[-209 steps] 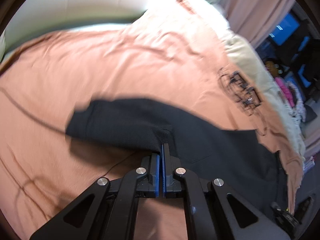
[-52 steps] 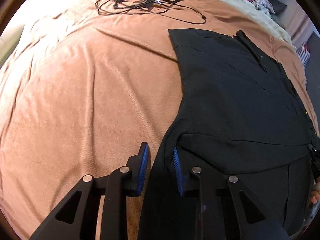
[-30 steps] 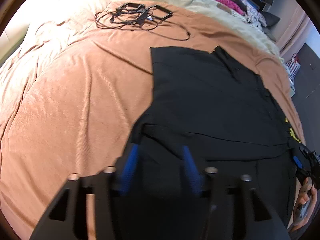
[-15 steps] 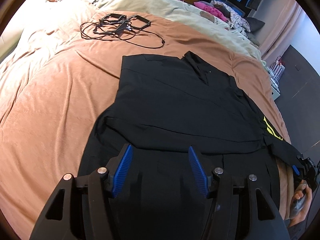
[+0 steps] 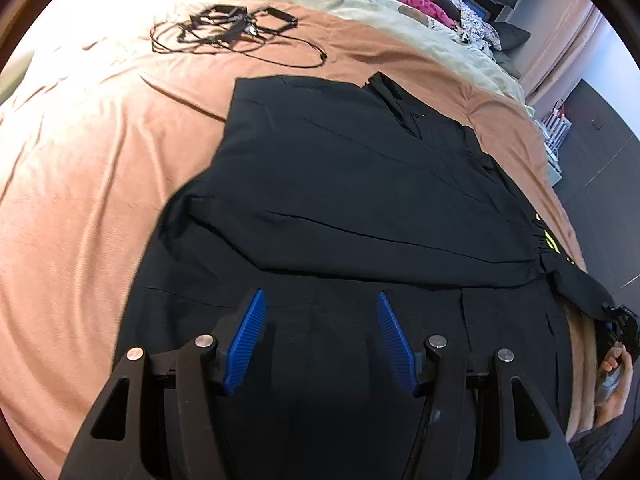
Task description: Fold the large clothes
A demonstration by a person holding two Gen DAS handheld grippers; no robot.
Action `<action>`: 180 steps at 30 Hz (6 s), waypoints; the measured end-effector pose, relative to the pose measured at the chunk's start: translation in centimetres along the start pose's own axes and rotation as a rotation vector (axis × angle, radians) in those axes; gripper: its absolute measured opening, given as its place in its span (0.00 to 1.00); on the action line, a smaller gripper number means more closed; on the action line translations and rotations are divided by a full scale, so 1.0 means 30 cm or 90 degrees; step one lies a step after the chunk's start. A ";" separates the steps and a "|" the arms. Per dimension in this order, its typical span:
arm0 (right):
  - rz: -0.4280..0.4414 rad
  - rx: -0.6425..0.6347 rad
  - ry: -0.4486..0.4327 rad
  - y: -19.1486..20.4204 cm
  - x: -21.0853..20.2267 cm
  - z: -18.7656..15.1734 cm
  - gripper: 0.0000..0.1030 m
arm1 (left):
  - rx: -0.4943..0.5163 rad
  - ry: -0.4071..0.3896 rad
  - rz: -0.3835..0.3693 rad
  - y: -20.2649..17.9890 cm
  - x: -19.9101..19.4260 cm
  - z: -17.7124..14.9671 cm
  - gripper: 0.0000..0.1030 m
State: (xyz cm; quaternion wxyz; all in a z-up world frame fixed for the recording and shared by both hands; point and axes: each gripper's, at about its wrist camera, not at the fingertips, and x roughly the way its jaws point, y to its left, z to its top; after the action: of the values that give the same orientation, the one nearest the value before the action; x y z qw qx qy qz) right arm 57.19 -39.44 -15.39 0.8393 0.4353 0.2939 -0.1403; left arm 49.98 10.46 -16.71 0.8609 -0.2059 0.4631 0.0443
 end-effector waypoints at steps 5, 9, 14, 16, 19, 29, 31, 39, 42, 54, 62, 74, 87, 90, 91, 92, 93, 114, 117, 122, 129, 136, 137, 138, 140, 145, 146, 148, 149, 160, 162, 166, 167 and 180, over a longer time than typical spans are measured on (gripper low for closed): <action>0.058 -0.039 -0.029 0.053 -0.064 -0.007 0.04 | -0.002 -0.005 -0.013 -0.016 0.004 0.006 0.57; 0.126 -0.051 -0.028 0.136 -0.101 -0.033 0.04 | 0.007 -0.010 -0.015 -0.031 -0.006 0.003 0.57; 0.211 -0.100 -0.029 0.287 -0.172 -0.098 0.04 | -0.012 -0.019 -0.028 -0.019 -0.022 0.013 0.57; 0.247 -0.118 -0.023 0.353 -0.193 -0.132 0.04 | -0.018 -0.023 -0.034 -0.012 -0.031 0.016 0.57; 0.294 -0.138 -0.016 0.436 -0.213 -0.187 0.04 | -0.025 -0.025 -0.041 -0.002 -0.036 0.022 0.57; 0.374 -0.206 0.092 0.678 -0.084 -0.455 0.04 | -0.042 -0.029 -0.059 0.015 -0.052 0.021 0.57; 0.378 -0.225 0.140 0.717 -0.009 -0.525 0.04 | -0.047 -0.031 -0.058 0.023 -0.053 0.021 0.57; 0.281 -0.312 0.320 0.797 0.248 -0.785 0.05 | -0.065 -0.035 -0.055 0.051 -0.059 0.024 0.57; 0.196 -0.312 0.398 0.761 0.338 -0.849 0.11 | -0.058 -0.033 -0.049 0.040 -0.059 0.019 0.57; 0.116 -0.111 0.349 0.396 0.161 -0.653 0.67 | -0.055 -0.034 -0.035 0.005 -0.043 0.031 0.67; 0.069 0.000 0.272 0.205 0.180 -0.548 0.63 | -0.056 -0.050 -0.026 0.013 -0.053 0.039 0.74; 0.248 -0.139 0.143 0.443 0.011 -0.541 0.04 | -0.107 -0.084 -0.020 0.117 -0.121 0.063 0.74; 0.348 -0.297 0.219 0.748 -0.040 -0.861 0.04 | -0.193 -0.112 -0.020 0.313 -0.194 0.076 0.74; 0.361 -0.304 0.246 0.790 -0.003 -0.913 0.04 | -0.194 -0.116 -0.015 0.334 -0.203 0.075 0.74; 0.364 -0.311 0.254 0.803 -0.002 -0.936 0.04 | -0.193 -0.116 -0.015 0.338 -0.204 0.076 0.74; 0.367 -0.317 0.259 0.818 -0.009 -0.958 0.04 | -0.194 -0.116 -0.014 0.343 -0.204 0.076 0.74; 0.369 -0.327 0.268 0.833 -0.007 -0.983 0.04 | -0.196 -0.117 -0.014 0.349 -0.207 0.076 0.74; 0.226 -0.349 0.398 0.756 0.116 -1.001 0.57 | -0.161 -0.104 -0.013 0.310 -0.160 0.081 0.74; 0.194 -0.322 0.379 0.706 0.132 -0.928 0.57 | -0.136 -0.107 -0.008 0.275 -0.144 0.083 0.74; 0.109 -0.227 0.361 0.526 0.186 -0.733 0.57 | -0.110 -0.081 0.005 0.230 -0.075 0.076 0.74; 0.085 -0.153 0.347 0.392 0.261 -0.621 0.53 | -0.089 -0.032 0.009 0.176 0.063 0.077 0.70; 0.126 -0.130 0.357 0.376 0.357 -0.618 0.09 | -0.121 -0.038 0.009 0.187 0.135 0.081 0.22; 0.134 -0.132 0.361 0.382 0.361 -0.624 0.07 | -0.119 -0.051 0.011 0.185 0.131 0.083 0.20; 0.142 -0.137 0.364 0.384 0.360 -0.622 0.06 | -0.118 -0.060 0.012 0.186 0.125 0.086 0.18; 0.159 -0.148 0.371 0.412 0.370 -0.637 0.05 | -0.123 -0.078 0.016 0.192 0.110 0.094 0.18; 0.181 -0.167 0.389 0.453 0.389 -0.684 0.05 | -0.129 -0.091 0.035 0.212 0.091 0.105 0.18; 0.182 -0.170 0.395 0.458 0.397 -0.697 0.05 | -0.132 -0.085 0.035 0.216 0.089 0.105 0.18; 0.166 -0.175 0.410 0.465 0.406 -0.716 0.05 | -0.137 -0.078 0.044 0.218 0.079 0.106 0.18; 0.152 -0.176 0.416 0.470 0.405 -0.725 0.05 | -0.135 -0.076 0.047 0.215 0.071 0.103 0.18; 0.152 -0.188 0.359 0.409 0.160 -0.650 0.55 | -0.113 -0.036 0.020 0.168 -0.081 -0.009 0.53; 0.143 -0.203 0.346 0.387 0.109 -0.626 0.57 | -0.102 -0.047 0.026 0.169 -0.137 -0.043 0.68; 0.134 -0.239 0.337 0.368 0.039 -0.598 0.57 | -0.099 -0.058 0.030 0.192 -0.233 -0.099 0.71; 0.129 -0.248 0.331 0.361 0.019 -0.594 0.57 | -0.098 -0.057 0.031 0.199 -0.259 -0.117 0.71; 0.089 -0.335 0.281 0.167 -0.258 -0.572 0.72 | -0.066 -0.049 0.034 0.288 -0.453 -0.347 0.71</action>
State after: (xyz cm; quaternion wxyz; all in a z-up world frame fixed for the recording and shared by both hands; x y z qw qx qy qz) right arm 47.18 -22.71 -15.05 0.8467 0.2431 0.4635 0.0956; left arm 31.83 15.76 -13.39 0.8648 -0.2361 0.4319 0.0989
